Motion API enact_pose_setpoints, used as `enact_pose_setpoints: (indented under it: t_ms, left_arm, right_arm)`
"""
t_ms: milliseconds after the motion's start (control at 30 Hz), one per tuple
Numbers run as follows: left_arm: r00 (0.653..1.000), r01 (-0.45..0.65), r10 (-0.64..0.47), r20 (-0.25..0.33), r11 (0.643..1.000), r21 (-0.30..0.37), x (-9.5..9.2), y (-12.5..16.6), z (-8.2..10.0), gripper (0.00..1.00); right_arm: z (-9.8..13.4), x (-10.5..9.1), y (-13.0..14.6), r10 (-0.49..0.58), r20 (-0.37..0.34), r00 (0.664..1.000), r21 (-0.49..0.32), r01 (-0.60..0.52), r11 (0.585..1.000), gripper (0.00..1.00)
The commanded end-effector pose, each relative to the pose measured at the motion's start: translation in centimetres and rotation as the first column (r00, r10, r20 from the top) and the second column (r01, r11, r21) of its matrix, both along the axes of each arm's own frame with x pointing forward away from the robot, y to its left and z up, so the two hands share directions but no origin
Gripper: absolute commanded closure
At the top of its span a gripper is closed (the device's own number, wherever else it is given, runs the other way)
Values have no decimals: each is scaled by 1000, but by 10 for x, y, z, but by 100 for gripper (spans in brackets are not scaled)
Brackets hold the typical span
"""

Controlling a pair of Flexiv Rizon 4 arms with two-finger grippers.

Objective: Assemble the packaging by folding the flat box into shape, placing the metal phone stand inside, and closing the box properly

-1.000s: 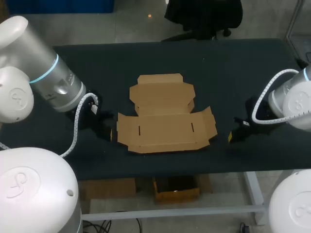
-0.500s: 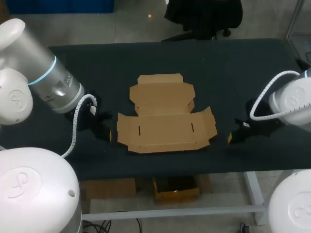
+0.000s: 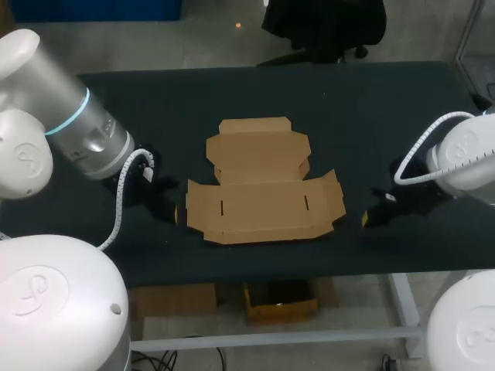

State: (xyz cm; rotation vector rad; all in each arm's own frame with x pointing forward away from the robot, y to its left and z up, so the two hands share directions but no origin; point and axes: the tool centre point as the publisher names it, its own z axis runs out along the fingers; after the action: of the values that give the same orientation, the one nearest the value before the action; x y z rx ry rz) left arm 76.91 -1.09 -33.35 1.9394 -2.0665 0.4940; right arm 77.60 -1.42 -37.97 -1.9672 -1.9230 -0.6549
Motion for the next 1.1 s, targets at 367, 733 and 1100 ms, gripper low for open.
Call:
enact_pose_setpoints:
  t_ms: [367, 733, 1100]
  left_arm:
    - [1000, 14, -15, -15, 998, -62, -7, -4, -23, 100]
    - [998, 30, -34, -43, 994, -102, -6, -9, -39, 100]
    - [997, 42, -51, -63, 991, -128, -5, -15, -50, 100]
  right_arm:
    - [-14, 0, 9, 23, -3, 1000, 22, -23, 999, 100]
    - [-25, 3, 21, 45, 7, 999, 51, -46, 998, 100]
    - [-37, 14, 33, 67, 16, 998, 93, -69, 993, 100]
